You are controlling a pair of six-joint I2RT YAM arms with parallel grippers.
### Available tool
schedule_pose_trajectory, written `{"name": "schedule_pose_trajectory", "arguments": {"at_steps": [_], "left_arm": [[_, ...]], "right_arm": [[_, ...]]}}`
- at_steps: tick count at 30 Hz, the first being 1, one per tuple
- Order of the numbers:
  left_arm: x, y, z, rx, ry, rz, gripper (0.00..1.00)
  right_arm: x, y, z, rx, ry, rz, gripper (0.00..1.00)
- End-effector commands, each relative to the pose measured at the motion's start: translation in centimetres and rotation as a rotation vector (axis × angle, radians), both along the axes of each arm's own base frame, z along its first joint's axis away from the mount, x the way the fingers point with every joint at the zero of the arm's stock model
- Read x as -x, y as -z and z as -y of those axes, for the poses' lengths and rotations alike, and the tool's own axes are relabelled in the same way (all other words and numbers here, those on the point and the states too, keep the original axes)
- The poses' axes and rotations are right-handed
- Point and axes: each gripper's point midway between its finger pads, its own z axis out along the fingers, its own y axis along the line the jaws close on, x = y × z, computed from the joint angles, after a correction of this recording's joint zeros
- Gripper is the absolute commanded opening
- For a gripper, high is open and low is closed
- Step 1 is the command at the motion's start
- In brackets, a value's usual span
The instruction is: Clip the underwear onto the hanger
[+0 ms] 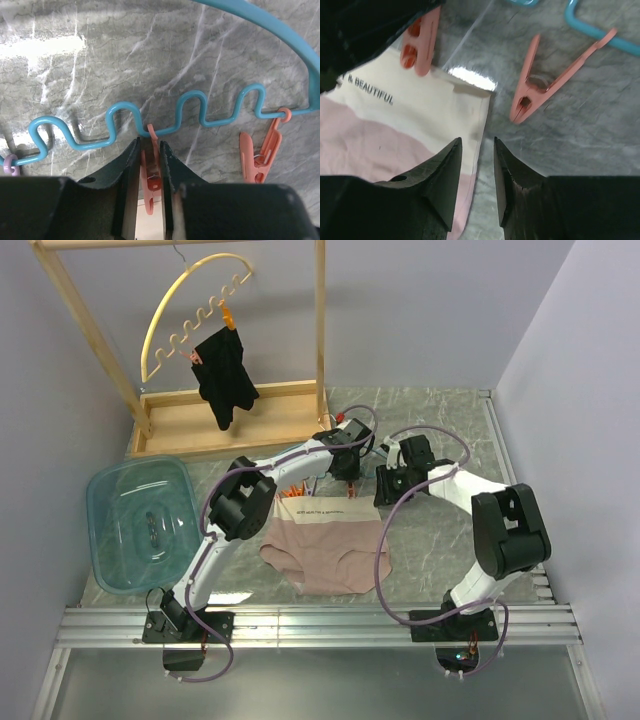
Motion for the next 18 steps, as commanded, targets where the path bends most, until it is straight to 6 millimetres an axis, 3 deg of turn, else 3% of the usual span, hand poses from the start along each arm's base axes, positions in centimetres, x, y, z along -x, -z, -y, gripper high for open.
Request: {"name": "schedule_pose_trajectory", "arguments": {"at_steps": [1, 12, 14, 16, 18], "left_arm": [[0.1, -0.7, -0.2, 0.019, -0.009, -0.002, 0.00], [0.1, -0.4, -0.1, 0.027, -0.024, -0.009, 0.00], [0.1, -0.3, -0.2, 0.027, -0.025, -0.013, 0.00], [0.1, -0.4, -0.1, 0.030, -0.025, -0.011, 0.00], [0.0, -0.5, 0.0, 0.034, -0.023, -0.007, 0.00]], "right_arm": [[-2.9, -0.8, -0.5, -0.016, 0.061, 0.079, 0.39], [-3.0, -0.2, -2.3, -0.036, 0.024, 0.028, 0.37], [-2.8, -0.2, -2.8, -0.064, 0.009, 0.015, 0.31], [-2.7, -0.4, -3.0, -0.077, -0.002, 0.025, 0.16], [-2.3, -1.1, -3.4, -0.102, -0.027, 0.036, 0.08]]}}
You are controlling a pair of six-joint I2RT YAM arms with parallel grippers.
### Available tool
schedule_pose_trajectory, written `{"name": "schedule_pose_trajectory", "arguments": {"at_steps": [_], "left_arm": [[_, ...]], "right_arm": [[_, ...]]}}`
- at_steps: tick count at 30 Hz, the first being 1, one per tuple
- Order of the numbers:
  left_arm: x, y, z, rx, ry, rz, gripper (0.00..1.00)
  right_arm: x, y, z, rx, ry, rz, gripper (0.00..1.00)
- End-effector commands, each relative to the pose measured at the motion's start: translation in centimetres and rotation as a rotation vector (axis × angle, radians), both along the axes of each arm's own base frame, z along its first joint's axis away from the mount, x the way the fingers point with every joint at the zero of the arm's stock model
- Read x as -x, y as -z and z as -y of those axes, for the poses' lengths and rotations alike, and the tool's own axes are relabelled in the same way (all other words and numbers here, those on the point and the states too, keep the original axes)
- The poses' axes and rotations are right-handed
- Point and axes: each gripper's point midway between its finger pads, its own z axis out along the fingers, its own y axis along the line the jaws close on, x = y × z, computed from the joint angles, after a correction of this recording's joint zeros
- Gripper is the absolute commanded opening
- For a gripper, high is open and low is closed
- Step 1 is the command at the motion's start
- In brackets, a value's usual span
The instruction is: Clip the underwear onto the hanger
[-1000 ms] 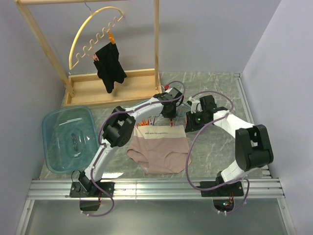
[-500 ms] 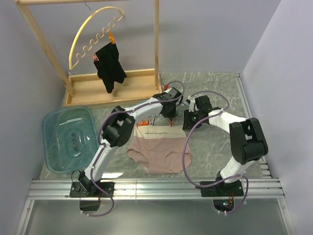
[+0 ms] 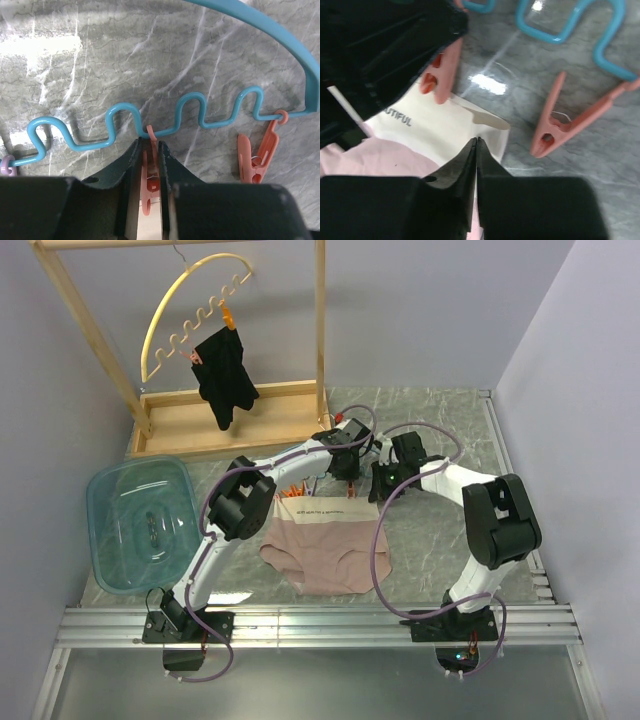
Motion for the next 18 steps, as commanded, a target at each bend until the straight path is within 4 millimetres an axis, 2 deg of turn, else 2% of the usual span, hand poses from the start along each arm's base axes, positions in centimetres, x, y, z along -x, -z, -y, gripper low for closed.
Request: {"name": "schedule_pose_trajectory", "arguments": {"at_steps": [1, 5, 9, 10, 12, 13, 18], "left_arm": [[0.1, -0.4, -0.2, 0.013, -0.009, -0.006, 0.00], [0.1, -0.3, -0.1, 0.016, -0.009, -0.011, 0.00], [0.2, -0.3, -0.1, 0.017, -0.008, -0.005, 0.00], [0.1, -0.2, -0.2, 0.015, -0.010, -0.006, 0.00], [0.1, -0.2, -0.1, 0.016, -0.010, -0.005, 0.00], [0.1, -0.1, -0.2, 0.013, -0.011, -0.006, 0.00], [0.0, -0.1, -0.2, 0.021, -0.014, -0.010, 0.00]], "right_arm": [[-0.6, -1.9, -1.3, -0.062, -0.040, 0.049, 0.01], [-0.4, -3.3, -1.4, -0.080, -0.047, 0.079, 0.00], [-1.1, -3.8, -0.3, -0.031, 0.018, 0.112, 0.15], [-1.5, -3.5, 0.3, 0.006, 0.047, 0.118, 0.20], [-1.9, -3.1, 0.6, 0.032, 0.061, 0.103, 0.23], [-2.0, -2.8, 0.7, 0.041, 0.065, 0.098, 0.28], [-1.7, -0.9, 0.6, 0.062, 0.057, 0.014, 0.39]]}}
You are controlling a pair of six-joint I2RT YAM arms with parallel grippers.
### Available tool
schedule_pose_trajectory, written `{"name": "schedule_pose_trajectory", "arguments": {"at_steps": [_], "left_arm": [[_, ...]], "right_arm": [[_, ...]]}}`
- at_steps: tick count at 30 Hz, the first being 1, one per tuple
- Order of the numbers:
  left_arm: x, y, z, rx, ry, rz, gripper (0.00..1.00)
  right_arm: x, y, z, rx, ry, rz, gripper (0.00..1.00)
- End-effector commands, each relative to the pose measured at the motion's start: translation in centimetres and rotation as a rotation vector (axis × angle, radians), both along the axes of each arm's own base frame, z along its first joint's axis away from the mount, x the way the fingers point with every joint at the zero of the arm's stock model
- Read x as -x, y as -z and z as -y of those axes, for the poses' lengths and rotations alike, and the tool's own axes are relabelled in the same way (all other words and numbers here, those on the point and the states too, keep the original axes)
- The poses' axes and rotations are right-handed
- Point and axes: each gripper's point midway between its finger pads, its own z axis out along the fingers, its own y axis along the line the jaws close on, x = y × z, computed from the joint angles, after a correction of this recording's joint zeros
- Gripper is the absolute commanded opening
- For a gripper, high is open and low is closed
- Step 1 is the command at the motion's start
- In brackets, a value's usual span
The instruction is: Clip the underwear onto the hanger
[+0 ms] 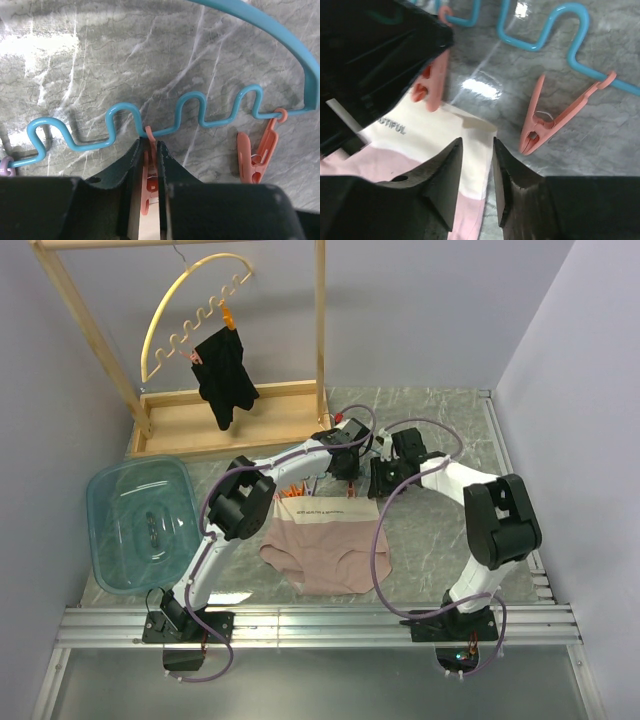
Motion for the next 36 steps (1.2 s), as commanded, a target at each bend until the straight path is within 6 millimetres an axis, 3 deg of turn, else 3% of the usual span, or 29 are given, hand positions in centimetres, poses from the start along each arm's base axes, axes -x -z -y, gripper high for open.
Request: {"name": "schedule_pose_trajectory", "arguments": {"at_steps": [1, 5, 9, 14, 26, 36], "left_arm": [[0.0, -0.3, -0.2, 0.014, -0.014, -0.004, 0.00], [0.0, -0.2, -0.3, 0.016, -0.018, -0.009, 0.00], [0.1, -0.3, -0.1, 0.029, -0.017, -0.017, 0.00], [0.0, -0.6, 0.0, 0.039, -0.018, -0.015, 0.00], [0.0, -0.7, 0.2, 0.059, -0.020, -0.024, 0.00], [0.2, -0.6, 0.2, 0.061, -0.024, -0.031, 0.00]], "right_arm": [[-0.8, 0.1, 0.0, 0.024, 0.015, -0.016, 0.42], [-0.2, 0.9, -0.3, 0.012, 0.005, -0.050, 0.40], [0.6, 1.0, -1.6, -0.064, -0.029, -0.091, 0.17], [1.2, 0.6, -2.8, -0.138, -0.056, -0.106, 0.00], [2.0, 0.0, -4.1, -0.183, -0.112, -0.096, 0.00], [0.5, -0.7, -4.6, -0.173, -0.108, -0.043, 0.00]]}}
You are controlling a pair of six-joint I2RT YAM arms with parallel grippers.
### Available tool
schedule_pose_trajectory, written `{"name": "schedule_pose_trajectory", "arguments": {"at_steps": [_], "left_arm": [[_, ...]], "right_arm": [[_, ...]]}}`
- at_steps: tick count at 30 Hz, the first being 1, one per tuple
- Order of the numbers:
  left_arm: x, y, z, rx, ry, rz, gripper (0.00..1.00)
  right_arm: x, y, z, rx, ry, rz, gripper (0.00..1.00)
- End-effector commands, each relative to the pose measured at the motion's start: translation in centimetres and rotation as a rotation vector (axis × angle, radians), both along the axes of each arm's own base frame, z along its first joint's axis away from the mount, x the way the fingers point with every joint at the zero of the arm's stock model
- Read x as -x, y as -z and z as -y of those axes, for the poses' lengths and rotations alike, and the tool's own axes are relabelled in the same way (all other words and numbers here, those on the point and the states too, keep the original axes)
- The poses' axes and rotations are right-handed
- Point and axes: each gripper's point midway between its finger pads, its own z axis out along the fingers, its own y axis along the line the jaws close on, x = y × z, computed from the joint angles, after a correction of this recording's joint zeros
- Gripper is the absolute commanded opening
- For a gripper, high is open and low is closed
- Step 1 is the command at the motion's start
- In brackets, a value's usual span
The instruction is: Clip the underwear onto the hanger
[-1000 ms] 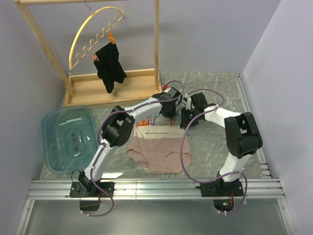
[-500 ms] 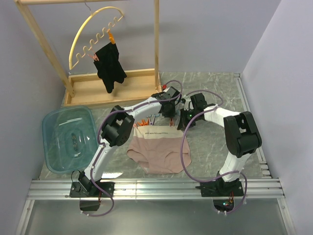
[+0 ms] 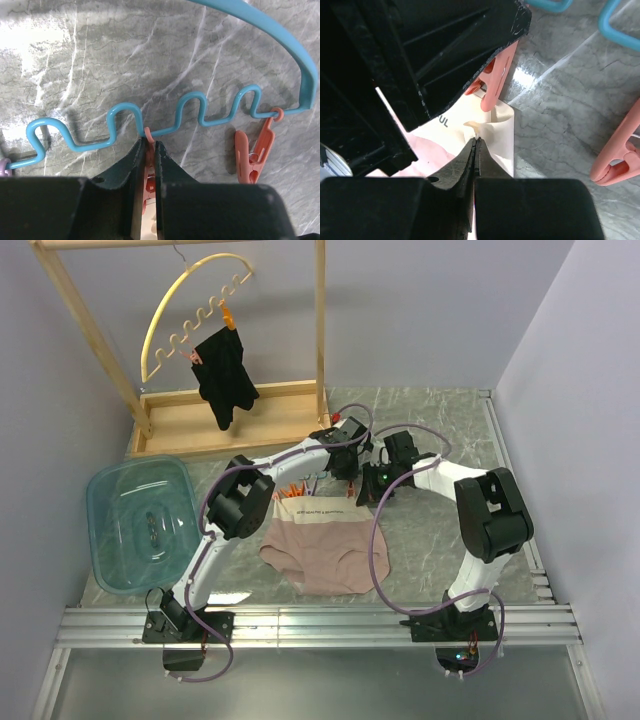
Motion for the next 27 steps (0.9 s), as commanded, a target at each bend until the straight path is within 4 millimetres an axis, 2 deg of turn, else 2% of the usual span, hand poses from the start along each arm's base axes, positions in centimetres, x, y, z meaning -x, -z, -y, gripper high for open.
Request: {"name": "schedule_pose_trajectory", "arguments": {"at_steps": [1, 5, 9, 10, 14, 17, 20, 23, 27], "left_arm": [[0.3, -0.6, 0.1, 0.022, -0.004, -0.007, 0.00], [0.3, -0.8, 0.2, 0.028, -0.005, -0.008, 0.00], [0.2, -0.9, 0.1, 0.031, -0.006, -0.008, 0.00], [0.2, -1.0, 0.1, 0.032, -0.007, -0.005, 0.00], [-0.2, -1.3, -0.2, 0.044, -0.018, -0.007, 0.00], [-0.1, -1.4, -0.1, 0.058, -0.019, -0.013, 0.00], [0.0, -1.7, 0.0, 0.076, -0.020, -0.021, 0.00], [0.0, -2.2, 0.0, 0.086, -0.020, -0.017, 0.00], [0.1, -2.3, 0.2, 0.088, -0.018, -0.022, 0.00]], "right_arm": [[-1.9, -1.6, -0.5, -0.013, 0.013, 0.082, 0.00], [-2.3, -2.1, -0.2, -0.007, 0.039, 0.119, 0.00], [-1.9, -3.5, -0.5, -0.050, 0.024, 0.148, 0.00], [-1.9, -4.4, -0.4, -0.058, 0.022, 0.166, 0.00], [0.0, -5.2, 0.1, -0.057, -0.029, 0.175, 0.00], [1.6, -4.5, 0.5, -0.037, -0.052, 0.128, 0.00], [2.4, -3.2, 0.9, -0.015, -0.059, 0.090, 0.00], [2.6, -2.3, 1.0, -0.002, -0.056, 0.063, 0.00], [1.9, -2.3, 0.9, -0.001, -0.038, 0.073, 0.00]]}}
